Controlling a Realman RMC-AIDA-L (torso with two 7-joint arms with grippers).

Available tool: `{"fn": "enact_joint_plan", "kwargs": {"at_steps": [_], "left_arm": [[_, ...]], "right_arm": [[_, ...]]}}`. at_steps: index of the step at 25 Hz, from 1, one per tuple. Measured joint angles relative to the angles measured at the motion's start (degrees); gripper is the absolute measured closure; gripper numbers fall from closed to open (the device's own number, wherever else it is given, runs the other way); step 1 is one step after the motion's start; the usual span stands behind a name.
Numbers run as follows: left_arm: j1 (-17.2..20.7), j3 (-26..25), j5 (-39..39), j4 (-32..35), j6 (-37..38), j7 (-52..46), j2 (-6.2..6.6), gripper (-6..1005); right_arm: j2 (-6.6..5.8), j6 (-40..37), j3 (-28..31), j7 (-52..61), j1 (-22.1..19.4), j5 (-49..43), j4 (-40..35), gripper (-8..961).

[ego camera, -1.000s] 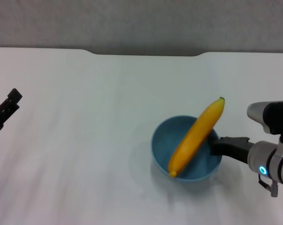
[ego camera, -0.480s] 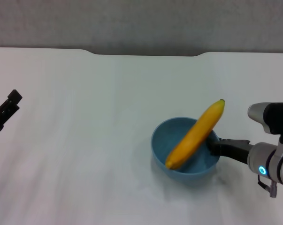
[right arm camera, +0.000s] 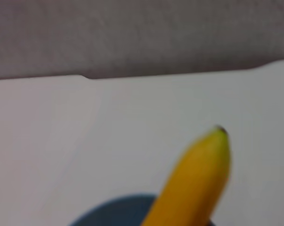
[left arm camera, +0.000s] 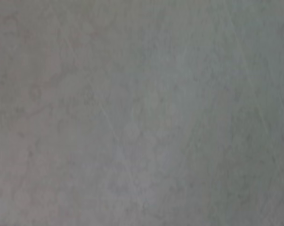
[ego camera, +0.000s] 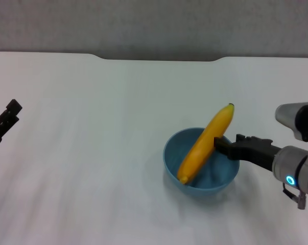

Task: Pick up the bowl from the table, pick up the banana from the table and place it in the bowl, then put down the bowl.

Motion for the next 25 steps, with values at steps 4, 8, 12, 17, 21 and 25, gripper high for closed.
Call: {"fn": "enact_joint_plan", "kwargs": {"at_steps": [4, 8, 12, 17, 21, 25], "left_arm": [[0.1, -0.3, 0.0, 0.0, -0.3, 0.0, 0.0, 91], [0.0, -1.0, -1.1, 1.9, -2.1, 0.5, 0.03, 91], [-0.2, -1.2, -6.0, 5.7, -7.2, 4.1, 0.12, 91], [-0.5, -0.9, -11.5, 10.2, -13.0, 9.9, 0.05, 91], [-2.0, -0.6, -14.1, 15.2, -15.8, 13.1, -0.01, 91], [-3.0, 0.1, -14.9, 17.5, -18.0, 15.5, -0.04, 91]], "right_arm": [[-0.02, -0.9, 1.9, -8.5, -7.2, 0.0, -10.2, 363], [0.03, -6.7, 1.9, -14.6, -12.6, 0.6, -16.6, 253], [0.0, -17.8, -0.3, -16.5, -16.1, 0.3, -17.9, 112], [-0.15, -30.7, -4.4, -17.1, -18.8, -0.3, -16.7, 77], [-0.09, -46.0, -9.8, -17.1, -18.8, -2.6, -10.8, 78], [-0.05, -61.1, -15.5, -17.0, -16.9, -4.4, -2.7, 84]]}}
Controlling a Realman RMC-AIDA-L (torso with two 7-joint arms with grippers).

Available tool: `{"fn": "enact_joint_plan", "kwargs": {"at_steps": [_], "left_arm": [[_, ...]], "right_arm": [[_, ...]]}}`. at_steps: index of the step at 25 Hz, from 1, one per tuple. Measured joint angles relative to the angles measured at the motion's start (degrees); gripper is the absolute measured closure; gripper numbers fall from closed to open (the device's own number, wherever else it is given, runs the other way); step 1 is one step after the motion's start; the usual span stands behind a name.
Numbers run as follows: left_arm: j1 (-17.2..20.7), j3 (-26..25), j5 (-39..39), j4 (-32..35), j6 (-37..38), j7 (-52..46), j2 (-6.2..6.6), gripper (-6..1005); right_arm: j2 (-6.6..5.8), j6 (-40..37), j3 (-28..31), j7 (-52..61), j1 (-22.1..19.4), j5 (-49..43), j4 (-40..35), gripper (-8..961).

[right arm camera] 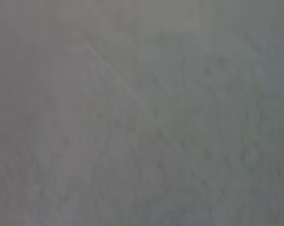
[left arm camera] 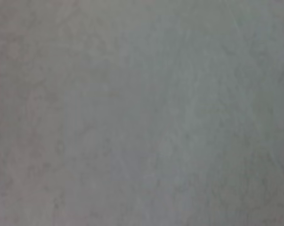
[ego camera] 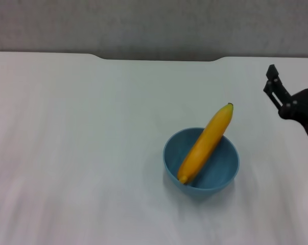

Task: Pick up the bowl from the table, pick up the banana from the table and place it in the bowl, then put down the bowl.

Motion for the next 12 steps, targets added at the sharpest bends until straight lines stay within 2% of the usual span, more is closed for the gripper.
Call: {"fn": "enact_joint_plan", "kwargs": {"at_steps": [2, 9, 12], "left_arm": [[-0.6, 0.0, -1.0, 1.4, -1.0, 0.7, -0.04, 91], [-3.2, 0.0, -5.0, 7.4, -2.7, 0.7, 0.06, 91], [-3.5, 0.0, -5.0, 7.9, -3.0, 0.8, 0.07, 91]], "right_arm": [[0.18, -5.7, -1.5, -0.1, 0.5, -0.5, 3.0, 87], [0.34, -10.2, -1.9, 0.4, 1.6, -0.1, 8.1, 88], [0.39, -13.2, -2.3, 1.2, 2.3, 0.1, 11.0, 88]]}}
